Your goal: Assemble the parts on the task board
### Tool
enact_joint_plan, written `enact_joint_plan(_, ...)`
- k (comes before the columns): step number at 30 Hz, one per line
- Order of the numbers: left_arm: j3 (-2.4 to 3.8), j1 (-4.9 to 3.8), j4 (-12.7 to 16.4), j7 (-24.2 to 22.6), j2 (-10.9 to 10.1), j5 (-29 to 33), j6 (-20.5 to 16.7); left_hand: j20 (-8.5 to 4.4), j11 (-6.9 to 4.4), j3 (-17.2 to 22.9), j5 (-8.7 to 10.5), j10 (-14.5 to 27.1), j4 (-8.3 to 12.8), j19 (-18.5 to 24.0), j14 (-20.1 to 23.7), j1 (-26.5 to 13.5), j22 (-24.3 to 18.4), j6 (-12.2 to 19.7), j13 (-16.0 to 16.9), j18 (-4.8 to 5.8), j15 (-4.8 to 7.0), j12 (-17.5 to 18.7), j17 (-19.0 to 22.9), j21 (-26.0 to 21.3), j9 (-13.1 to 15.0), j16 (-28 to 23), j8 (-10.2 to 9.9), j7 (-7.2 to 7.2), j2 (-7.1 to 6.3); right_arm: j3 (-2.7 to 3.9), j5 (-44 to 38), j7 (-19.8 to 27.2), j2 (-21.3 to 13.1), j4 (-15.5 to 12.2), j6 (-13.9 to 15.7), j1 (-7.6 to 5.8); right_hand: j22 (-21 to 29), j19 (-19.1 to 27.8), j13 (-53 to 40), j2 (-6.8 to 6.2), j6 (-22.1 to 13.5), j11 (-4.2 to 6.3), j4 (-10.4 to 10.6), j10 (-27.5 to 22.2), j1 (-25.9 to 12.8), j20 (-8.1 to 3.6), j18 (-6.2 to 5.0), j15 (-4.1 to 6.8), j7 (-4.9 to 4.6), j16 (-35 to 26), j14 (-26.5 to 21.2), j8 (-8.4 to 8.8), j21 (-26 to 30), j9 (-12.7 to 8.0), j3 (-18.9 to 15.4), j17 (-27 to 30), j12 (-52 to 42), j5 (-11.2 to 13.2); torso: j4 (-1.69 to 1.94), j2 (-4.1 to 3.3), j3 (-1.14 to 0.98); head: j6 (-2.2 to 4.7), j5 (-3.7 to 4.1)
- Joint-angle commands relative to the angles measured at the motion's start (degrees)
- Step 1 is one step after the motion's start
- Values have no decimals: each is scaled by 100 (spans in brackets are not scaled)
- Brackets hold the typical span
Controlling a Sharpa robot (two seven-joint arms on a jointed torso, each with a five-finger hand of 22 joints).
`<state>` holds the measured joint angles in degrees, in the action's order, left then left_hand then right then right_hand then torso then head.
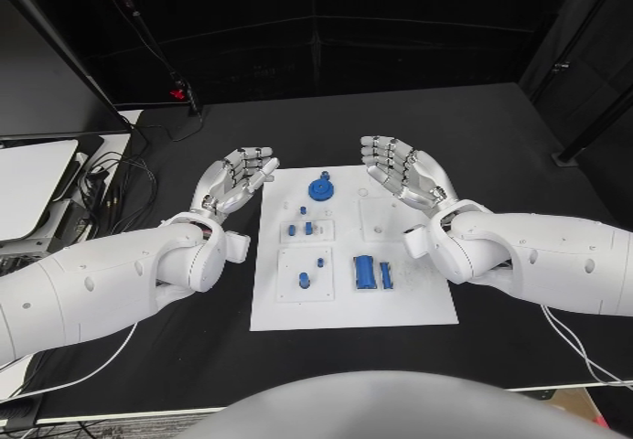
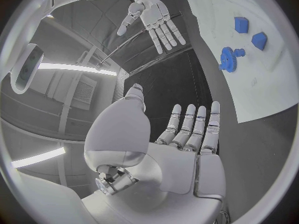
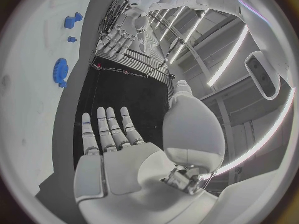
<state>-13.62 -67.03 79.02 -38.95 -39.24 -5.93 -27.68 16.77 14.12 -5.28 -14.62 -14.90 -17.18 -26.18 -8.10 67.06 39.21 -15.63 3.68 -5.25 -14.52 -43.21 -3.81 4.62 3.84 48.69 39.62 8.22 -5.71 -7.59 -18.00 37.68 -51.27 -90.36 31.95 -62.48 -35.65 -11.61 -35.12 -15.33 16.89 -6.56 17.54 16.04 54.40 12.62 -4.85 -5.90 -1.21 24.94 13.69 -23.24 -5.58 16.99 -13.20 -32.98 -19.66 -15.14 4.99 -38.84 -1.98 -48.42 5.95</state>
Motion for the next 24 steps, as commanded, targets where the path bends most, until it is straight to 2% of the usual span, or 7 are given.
enact_joint_plan(1,5,-1,7,3,-4,2,-7,-518,-429,528,442,466,529,801,250,-2022,-1191,490,-368,525,443,1314,381,-462,-384,-1466,-1191,-252,571,3,-2,-9,-9,-15,7,1,1307,433,1291,478,-619,247,-639,-584,-1848,-454,485,590,121,-912,-508,847,558,-622,475,1210,720,552,-2,2,1,-2,2)
enact_joint_plan(2,19,6,18,13,-10,8,-24,-554,-461,528,477,498,566,854,274,-2150,-1265,528,-368,525,467,1399,381,-462,-384,-1550,-1259,-255,571,10,15,-16,-3,-15,19,3,1655,552,1634,633,-785,656,-810,-743,-2437,-573,485,590,121,-1153,-642,1071,558,-783,608,1533,910,697,-5,6,2,6,-2)
enact_joint_plan(5,147,71,120,99,-61,64,-178,-691,-575,528,598,624,701,1077,352,-2712,-1589,659,-368,525,575,1758,381,-462,-384,-1955,-1589,-264,571,75,169,-83,54,-10,122,23,2527,1161,2490,1049,-1199,656,-1243,-1133,-3828,-1262,485,590,121,-1767,-1369,1645,558,-1201,1320,2338,1393,1070,-32,48,13,83,-34)
enact_joint_plan(7,277,137,224,186,-113,120,-335,-761,-636,528,660,685,766,1189,384,-2995,-1755,721,-368,525,641,1941,381,-462,-384,-2163,-1757,-268,571,141,326,-151,113,-5,228,43,2809,1161,2766,1533,-1689,656,-1754,-1604,-4263,-1262,485,590,121,-1965,-1369,1831,558,-1699,1320,2597,1546,1514,-60,91,24,162,-68)
enact_joint_plan(16,1126,567,904,757,-451,490,-1359,-1056,-882,528,909,932,1068,1626,810,-4152,-2431,965,-368,525,907,2684,381,-462,-384,-3007,-2446,-400,571,597,1413,-621,515,28,957,182,3565,1161,3512,1533,-1689,656,-1754,-1604,-5440,-1262,485,590,121,-2494,-1369,2324,558,-1699,1320,3298,1966,1514,-287,440,114,805,-340)
enact_joint_plan(22,1362,686,1092,915,-545,593,-1643,-1203,-1006,528,1038,1056,1214,1844,810,-4733,-2771,1118,-368,525,1013,3056,381,-462,-384,-3432,-2791,-822,571,753,1786,-782,653,40,1208,230,3565,1161,3512,1533,-1689,656,-1754,-1604,-5440,-1262,485,590,121,-2494,-1369,2324,558,-1699,1320,3298,1966,1514,-437,671,174,1230,-521)
enact_joint_plan(24,1362,686,1093,916,-545,593,-1644,-1250,-1412,528,1462,1490,1248,1891,810,-4884,-2858,1153,-368,525,1046,3154,381,-462,-384,-3542,-2881,-822,571,759,1800,-788,658,40,1217,232,3565,1161,3512,1533,-1689,656,-1754,-1604,-5440,-1262,485,590,121,-2494,-1369,2324,558,-1699,1320,3298,1966,1514,-465,713,185,1308,-554)
